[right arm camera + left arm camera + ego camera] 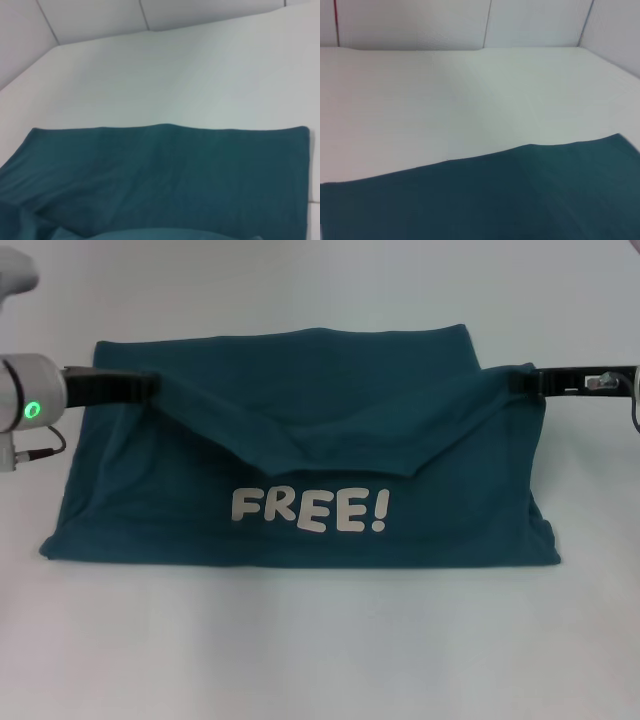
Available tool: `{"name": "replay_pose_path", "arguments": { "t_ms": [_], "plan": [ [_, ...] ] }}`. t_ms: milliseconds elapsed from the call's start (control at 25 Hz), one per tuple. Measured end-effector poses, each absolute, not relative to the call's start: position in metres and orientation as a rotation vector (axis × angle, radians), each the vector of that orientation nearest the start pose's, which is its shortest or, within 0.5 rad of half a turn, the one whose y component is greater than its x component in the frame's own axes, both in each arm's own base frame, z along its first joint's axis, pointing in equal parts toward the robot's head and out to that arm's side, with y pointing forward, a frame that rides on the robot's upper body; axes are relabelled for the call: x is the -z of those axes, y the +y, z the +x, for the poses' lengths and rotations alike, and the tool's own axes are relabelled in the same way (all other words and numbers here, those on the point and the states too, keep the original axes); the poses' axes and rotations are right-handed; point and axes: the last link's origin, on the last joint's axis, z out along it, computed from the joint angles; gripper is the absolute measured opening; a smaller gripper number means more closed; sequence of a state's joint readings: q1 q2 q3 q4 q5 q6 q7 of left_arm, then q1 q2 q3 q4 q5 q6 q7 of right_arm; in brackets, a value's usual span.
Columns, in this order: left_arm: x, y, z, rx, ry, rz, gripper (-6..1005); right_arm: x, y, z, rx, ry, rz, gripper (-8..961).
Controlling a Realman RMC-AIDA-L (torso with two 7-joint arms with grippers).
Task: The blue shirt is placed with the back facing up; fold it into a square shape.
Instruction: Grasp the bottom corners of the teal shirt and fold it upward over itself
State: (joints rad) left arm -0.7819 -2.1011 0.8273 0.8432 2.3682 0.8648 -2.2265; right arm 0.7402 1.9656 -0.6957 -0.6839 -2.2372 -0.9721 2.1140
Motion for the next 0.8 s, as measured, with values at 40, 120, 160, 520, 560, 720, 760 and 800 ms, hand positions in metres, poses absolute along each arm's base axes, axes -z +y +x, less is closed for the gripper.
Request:
{"name": "replay_pose_path", "arguments": {
  "t_ms": [40,120,160,520,560,720,760,800],
  "plan": [
    [-0.030,0.466,-0.211,0.314,-1.002,-2.120,61,-0.072,0.453,0.267,-0.393,1.157,-2.080,57],
    [-0.025,0.472,-0.213,0.292,-0.975,-2.080,62,-0.071,0.454,0.267,-0.391,1.155,-2.071,58],
    [-0.024,0.472,-0.214,0.291,-0.972,-2.075,62,-0.071,0.455,0.268,-0.389,1.154,-2.066,58],
    [-0.018,0.479,-0.227,0.244,-0.947,-1.983,61,-0.066,0.460,0.270,-0.346,1.118,-2.036,60],
    [-0.017,0.479,-0.229,0.238,-0.943,-1.977,61,-0.064,0.460,0.269,-0.339,1.109,-2.036,60],
    [-0.009,0.479,-0.232,0.208,-0.910,-1.959,62,-0.058,0.463,0.267,-0.327,1.089,-2.037,61],
    [-0.006,0.480,-0.232,0.198,-0.892,-1.954,62,-0.057,0.464,0.266,-0.328,1.087,-2.035,61],
    [-0.005,0.480,-0.232,0.193,-0.886,-1.951,62,-0.056,0.465,0.265,-0.329,1.085,-2.031,62]
  ]
}}
